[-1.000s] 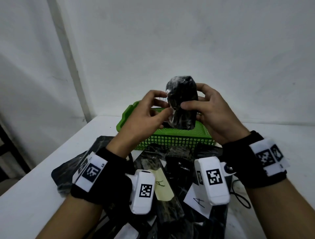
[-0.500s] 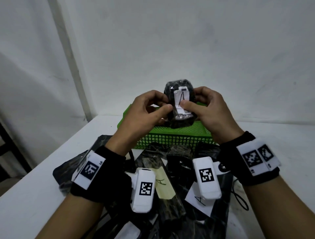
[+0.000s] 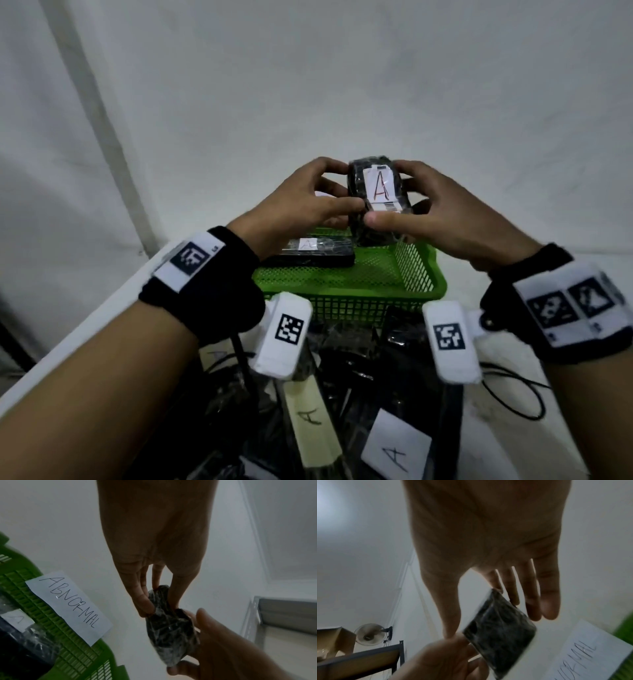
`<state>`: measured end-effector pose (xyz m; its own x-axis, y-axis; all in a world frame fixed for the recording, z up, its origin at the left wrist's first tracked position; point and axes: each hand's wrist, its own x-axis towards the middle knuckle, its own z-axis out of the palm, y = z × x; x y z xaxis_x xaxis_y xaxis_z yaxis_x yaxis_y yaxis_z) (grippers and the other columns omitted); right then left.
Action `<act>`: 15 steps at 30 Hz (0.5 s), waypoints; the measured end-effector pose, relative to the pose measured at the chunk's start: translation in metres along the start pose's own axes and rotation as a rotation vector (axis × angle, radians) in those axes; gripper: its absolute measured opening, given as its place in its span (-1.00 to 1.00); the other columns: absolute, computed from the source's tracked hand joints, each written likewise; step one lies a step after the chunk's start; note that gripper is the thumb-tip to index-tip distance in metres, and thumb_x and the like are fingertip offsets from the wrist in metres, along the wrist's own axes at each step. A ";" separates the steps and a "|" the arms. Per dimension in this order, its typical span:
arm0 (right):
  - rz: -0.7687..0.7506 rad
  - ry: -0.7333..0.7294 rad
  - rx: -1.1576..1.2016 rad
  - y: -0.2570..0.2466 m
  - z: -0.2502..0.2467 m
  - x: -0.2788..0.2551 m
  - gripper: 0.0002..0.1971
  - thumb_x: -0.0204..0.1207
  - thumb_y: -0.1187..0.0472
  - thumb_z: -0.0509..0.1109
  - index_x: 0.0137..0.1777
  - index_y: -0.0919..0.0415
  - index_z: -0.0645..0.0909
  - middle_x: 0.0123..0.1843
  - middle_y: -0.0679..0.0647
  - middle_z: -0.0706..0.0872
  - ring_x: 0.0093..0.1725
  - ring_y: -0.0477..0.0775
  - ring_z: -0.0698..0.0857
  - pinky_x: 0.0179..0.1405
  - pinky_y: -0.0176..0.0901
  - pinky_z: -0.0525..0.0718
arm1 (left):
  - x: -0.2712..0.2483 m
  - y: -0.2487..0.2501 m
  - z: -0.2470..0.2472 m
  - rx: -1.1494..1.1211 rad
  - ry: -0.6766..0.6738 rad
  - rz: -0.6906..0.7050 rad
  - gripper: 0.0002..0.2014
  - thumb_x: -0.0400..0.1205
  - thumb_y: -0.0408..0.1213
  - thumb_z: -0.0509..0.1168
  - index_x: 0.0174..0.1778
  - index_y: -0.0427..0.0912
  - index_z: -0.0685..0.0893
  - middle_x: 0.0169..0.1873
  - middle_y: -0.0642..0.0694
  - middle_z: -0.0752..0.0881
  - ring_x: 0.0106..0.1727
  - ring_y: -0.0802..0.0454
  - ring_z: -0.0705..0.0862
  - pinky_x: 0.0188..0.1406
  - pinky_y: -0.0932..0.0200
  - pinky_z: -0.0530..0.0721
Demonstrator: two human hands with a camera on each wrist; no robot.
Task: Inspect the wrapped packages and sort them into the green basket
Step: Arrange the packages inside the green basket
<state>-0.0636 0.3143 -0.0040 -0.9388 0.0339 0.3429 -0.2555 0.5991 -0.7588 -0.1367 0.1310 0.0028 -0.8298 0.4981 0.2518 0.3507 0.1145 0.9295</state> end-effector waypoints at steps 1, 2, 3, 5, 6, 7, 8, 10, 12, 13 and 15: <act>-0.002 -0.030 -0.082 -0.004 -0.007 0.005 -0.07 0.18 -0.26 0.64 0.58 -0.06 0.44 0.28 -0.24 0.67 0.19 -0.18 0.72 0.20 -0.08 0.73 | 0.008 0.000 0.001 0.001 -0.014 -0.007 -0.50 0.58 -0.42 0.47 0.43 -0.20 0.51 0.11 -0.25 0.69 -0.12 0.02 0.79 -0.10 0.23 0.78; -0.008 -0.037 -0.158 -0.006 -0.011 0.012 -0.11 0.21 -0.20 0.67 0.55 -0.02 0.46 0.21 -0.27 0.66 0.12 -0.22 0.71 0.18 -0.13 0.72 | 0.015 0.000 0.001 0.007 -0.027 -0.011 -0.51 0.59 -0.43 0.47 0.43 -0.22 0.50 0.12 -0.26 0.69 -0.11 0.02 0.79 -0.11 0.24 0.78; -0.010 -0.031 -0.225 -0.008 -0.014 0.021 -0.14 0.24 -0.16 0.69 0.54 0.03 0.48 0.15 -0.26 0.65 0.07 -0.25 0.69 0.13 -0.22 0.70 | 0.023 0.000 0.001 0.017 -0.046 -0.017 -0.52 0.60 -0.45 0.45 0.43 -0.24 0.49 0.13 -0.26 0.69 -0.10 0.02 0.79 -0.12 0.25 0.79; 0.013 -0.035 -0.330 -0.007 -0.017 0.038 -0.15 0.28 -0.15 0.68 0.54 0.09 0.46 0.17 -0.15 0.67 0.05 -0.20 0.68 0.00 -0.30 0.64 | 0.038 -0.003 0.001 0.043 -0.087 -0.044 -0.53 0.64 -0.48 0.40 0.46 -0.29 0.46 0.18 -0.26 0.68 -0.09 0.00 0.79 -0.12 0.25 0.80; 0.042 -0.058 -0.378 -0.005 -0.018 0.049 -0.15 0.30 -0.18 0.66 0.54 0.10 0.46 0.21 -0.08 0.68 0.08 -0.09 0.69 0.00 -0.24 0.62 | 0.046 -0.004 0.000 0.055 -0.105 -0.064 -0.53 0.65 -0.48 0.38 0.48 -0.32 0.45 0.20 -0.25 0.68 -0.08 -0.01 0.79 -0.11 0.25 0.81; 0.077 -0.086 -0.420 -0.003 -0.018 0.060 -0.18 0.32 -0.22 0.63 0.51 0.11 0.47 0.23 -0.04 0.69 0.12 -0.01 0.69 0.04 -0.14 0.62 | 0.052 -0.006 -0.002 0.069 -0.122 -0.083 -0.54 0.66 -0.49 0.36 0.48 -0.34 0.45 0.21 -0.25 0.69 -0.08 -0.02 0.80 -0.10 0.25 0.81; 0.114 -0.109 -0.459 0.002 -0.017 0.072 -0.23 0.35 -0.26 0.60 0.46 0.11 0.49 0.22 0.00 0.70 0.14 0.05 0.69 0.08 -0.07 0.63 | 0.058 -0.009 -0.004 0.081 -0.141 -0.100 -0.57 0.67 -0.49 0.35 0.46 -0.35 0.46 0.22 -0.25 0.70 -0.07 -0.04 0.81 -0.10 0.25 0.81; 0.155 -0.131 -0.552 0.012 -0.015 0.095 -0.31 0.39 -0.23 0.57 0.40 0.12 0.51 0.22 0.07 0.70 0.16 0.13 0.67 0.12 -0.03 0.64 | 0.065 -0.016 -0.009 0.126 -0.182 -0.115 -0.68 0.70 -0.47 0.32 0.38 -0.34 0.55 0.21 -0.26 0.72 -0.02 -0.09 0.83 -0.08 0.23 0.81; 0.165 -0.174 -0.655 0.026 -0.010 0.117 -0.37 0.42 -0.10 0.59 0.42 0.10 0.51 0.30 0.13 0.69 0.20 0.19 0.66 0.12 -0.05 0.63 | 0.073 -0.024 -0.015 0.249 -0.253 -0.108 -0.80 0.71 -0.42 0.32 0.25 -0.29 0.68 0.14 -0.22 0.77 0.02 -0.06 0.81 -0.06 0.17 0.76; 0.168 -0.217 -0.701 0.033 -0.007 0.127 -0.40 0.42 -0.02 0.61 0.42 0.09 0.52 0.32 0.14 0.69 0.22 0.22 0.66 0.12 -0.05 0.63 | 0.077 -0.027 -0.018 0.343 -0.304 -0.108 -0.83 0.72 -0.40 0.32 0.20 -0.27 0.72 0.08 -0.22 0.78 -0.02 -0.02 0.77 -0.07 0.12 0.73; 0.161 -0.317 -0.789 0.046 0.002 0.141 -0.46 0.42 0.08 0.59 0.40 0.06 0.55 0.31 0.16 0.70 0.21 0.25 0.66 0.10 -0.03 0.65 | 0.086 -0.032 -0.021 0.582 -0.444 -0.163 -0.82 0.73 -0.33 0.31 0.21 -0.23 0.73 0.04 -0.22 0.77 -0.05 0.01 0.68 -0.06 0.04 0.71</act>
<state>-0.2082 0.3449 0.0087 -0.9999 0.0119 0.0040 0.0112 0.9903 -0.1383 -0.2289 0.1521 0.0003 -0.6810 0.7217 -0.1238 0.5137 0.5914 0.6216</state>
